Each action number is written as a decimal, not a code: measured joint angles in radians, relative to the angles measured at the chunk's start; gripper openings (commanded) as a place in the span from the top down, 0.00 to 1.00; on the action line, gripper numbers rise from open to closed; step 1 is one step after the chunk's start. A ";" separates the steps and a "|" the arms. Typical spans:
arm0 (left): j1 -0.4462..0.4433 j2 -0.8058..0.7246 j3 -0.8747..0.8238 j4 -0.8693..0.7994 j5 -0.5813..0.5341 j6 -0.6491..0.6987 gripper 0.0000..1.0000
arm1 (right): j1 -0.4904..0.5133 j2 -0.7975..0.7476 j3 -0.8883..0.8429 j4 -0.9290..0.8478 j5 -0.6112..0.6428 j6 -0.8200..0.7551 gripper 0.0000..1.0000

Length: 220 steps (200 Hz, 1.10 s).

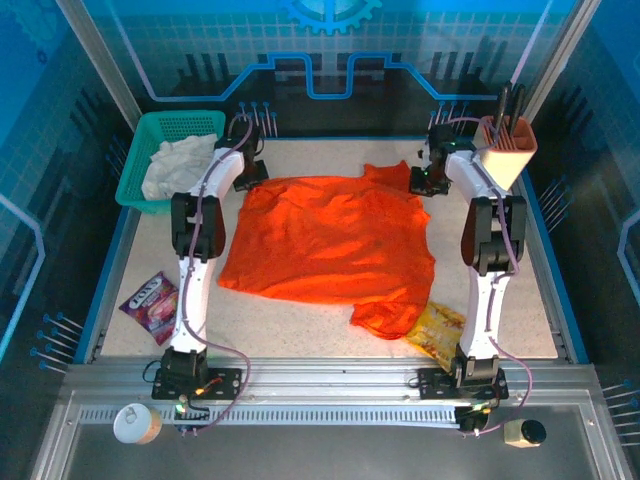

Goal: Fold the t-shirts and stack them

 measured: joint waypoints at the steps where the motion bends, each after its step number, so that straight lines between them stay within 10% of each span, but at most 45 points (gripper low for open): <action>1: 0.000 -0.003 -0.003 0.001 0.000 0.000 1.00 | 0.000 -0.001 -0.002 0.001 0.000 0.000 1.00; 48: -0.016 -0.236 -0.204 0.093 0.002 -0.001 1.00 | 0.000 -0.049 -0.204 0.056 -0.020 0.058 0.88; 102: -0.021 -0.274 -0.431 0.195 0.008 -0.015 1.00 | 0.002 -0.157 -0.375 0.081 -0.042 0.103 0.41; 155: -0.033 -0.276 -0.465 0.223 0.010 -0.027 1.00 | 0.000 -0.138 -0.120 0.037 0.005 0.045 0.43; 220: -0.036 -0.276 -0.464 0.227 0.010 -0.027 1.00 | 0.000 0.315 0.450 -0.067 0.014 -0.063 0.50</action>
